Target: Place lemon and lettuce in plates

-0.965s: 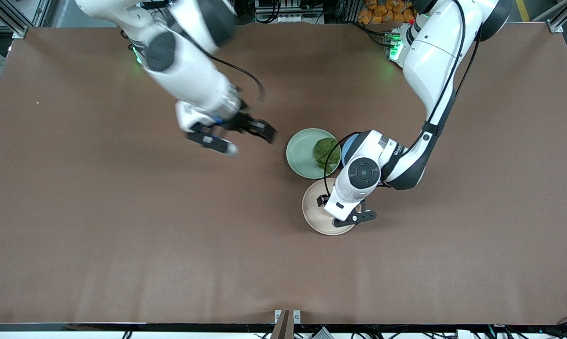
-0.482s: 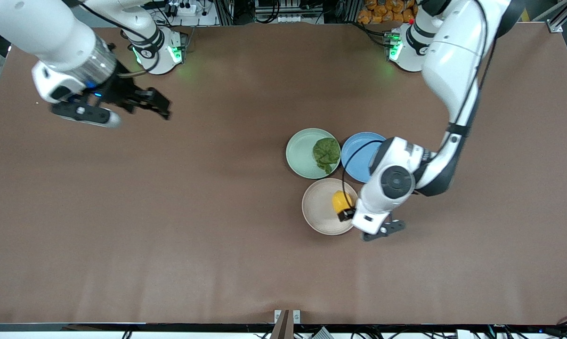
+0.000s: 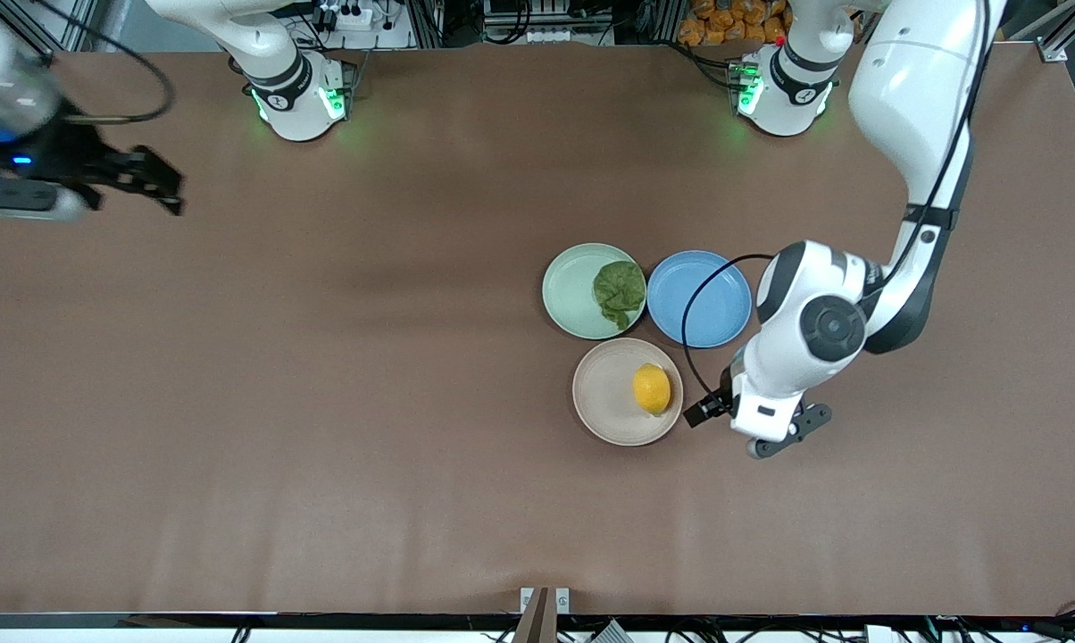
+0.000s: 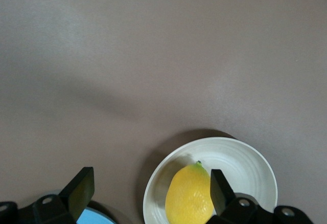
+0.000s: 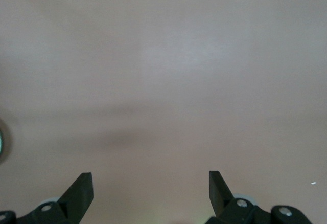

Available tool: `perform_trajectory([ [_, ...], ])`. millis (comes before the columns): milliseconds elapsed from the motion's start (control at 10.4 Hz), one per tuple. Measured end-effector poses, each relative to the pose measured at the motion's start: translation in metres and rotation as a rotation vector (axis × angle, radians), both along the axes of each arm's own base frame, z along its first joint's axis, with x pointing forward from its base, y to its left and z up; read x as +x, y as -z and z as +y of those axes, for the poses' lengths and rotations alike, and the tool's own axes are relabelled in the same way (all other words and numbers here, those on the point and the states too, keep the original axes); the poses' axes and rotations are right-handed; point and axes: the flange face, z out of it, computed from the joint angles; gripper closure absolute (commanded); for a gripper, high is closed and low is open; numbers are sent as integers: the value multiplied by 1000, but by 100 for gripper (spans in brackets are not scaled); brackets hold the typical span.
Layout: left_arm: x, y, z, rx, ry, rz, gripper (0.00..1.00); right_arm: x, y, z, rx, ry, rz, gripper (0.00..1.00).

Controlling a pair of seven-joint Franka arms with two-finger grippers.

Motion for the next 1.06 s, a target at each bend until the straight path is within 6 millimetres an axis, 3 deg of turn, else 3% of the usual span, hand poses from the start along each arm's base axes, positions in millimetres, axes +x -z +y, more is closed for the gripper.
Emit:
perform_trajectory([
  [193,-36,1,32,-54,-37,-80,0,1,0,-51,43,4,2,0],
  [289,-47,-2,42,-59,-45,-90,0,0,0,-58,54,12,4,0],
  [579,-51,-6,59,-49,-64,-91,0,-3,-14,-54,58,4,-19,0],
  [772,-46,-1,84,-14,-73,-83,0,-9,-18,-40,58,-24,0,0],
  [1061,-55,13,113,122,57,39,0,-13,-17,-21,55,-68,26,0],
])
